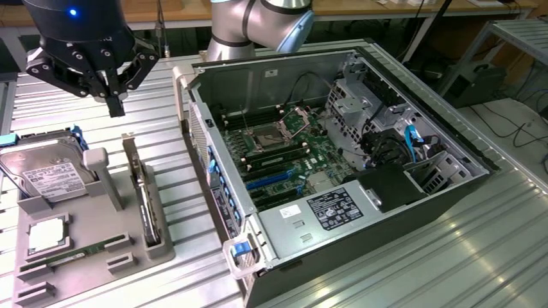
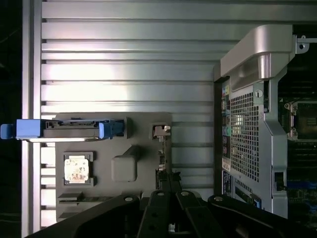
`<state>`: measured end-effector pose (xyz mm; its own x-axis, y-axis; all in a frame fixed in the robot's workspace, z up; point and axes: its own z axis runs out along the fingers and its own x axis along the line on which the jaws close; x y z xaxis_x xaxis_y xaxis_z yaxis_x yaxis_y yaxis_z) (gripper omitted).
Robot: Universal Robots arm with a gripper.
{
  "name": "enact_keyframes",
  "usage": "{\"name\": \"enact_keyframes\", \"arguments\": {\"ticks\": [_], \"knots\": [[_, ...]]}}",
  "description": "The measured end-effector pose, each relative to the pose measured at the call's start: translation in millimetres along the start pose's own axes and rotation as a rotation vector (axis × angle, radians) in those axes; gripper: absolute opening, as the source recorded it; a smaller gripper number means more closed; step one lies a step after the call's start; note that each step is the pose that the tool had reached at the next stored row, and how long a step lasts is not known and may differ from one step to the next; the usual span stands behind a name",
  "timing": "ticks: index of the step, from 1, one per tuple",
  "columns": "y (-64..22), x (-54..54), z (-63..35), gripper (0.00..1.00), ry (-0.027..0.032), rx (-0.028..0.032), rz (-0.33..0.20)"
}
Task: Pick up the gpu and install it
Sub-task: 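Reach for the gpu, then pick up the gpu and move the gpu toward the slot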
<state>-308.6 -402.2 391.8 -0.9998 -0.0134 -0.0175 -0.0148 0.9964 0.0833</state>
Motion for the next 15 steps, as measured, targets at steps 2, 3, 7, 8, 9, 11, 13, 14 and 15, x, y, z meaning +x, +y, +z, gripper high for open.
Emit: {"name": "enact_keyframes", "arguments": {"ticks": [2, 3, 7, 8, 9, 11, 13, 14, 15], "knots": [[0.0, 0.2, 0.0, 0.11, 0.0003, -0.0006, -0.003], [0.0, 0.2, 0.0, 0.11, 0.0003, -0.0006, -0.004], [0.0, 0.2, 0.0, 0.11, 0.0003, -0.0006, -0.004], [0.0, 0.2, 0.0, 0.11, 0.0003, -0.0006, -0.004], [0.0, 0.2, 0.0, 0.11, 0.0004, -0.0006, -0.004], [0.0, 0.2, 0.0, 0.11, 0.0003, -0.0006, -0.004], [0.0, 0.3, 0.0, 0.11, 0.0004, -0.0006, -0.004], [0.0, 0.3, 0.0, 0.11, 0.0003, -0.0006, -0.004], [0.0, 0.3, 0.0, 0.11, 0.0003, -0.0006, -0.004]]}}
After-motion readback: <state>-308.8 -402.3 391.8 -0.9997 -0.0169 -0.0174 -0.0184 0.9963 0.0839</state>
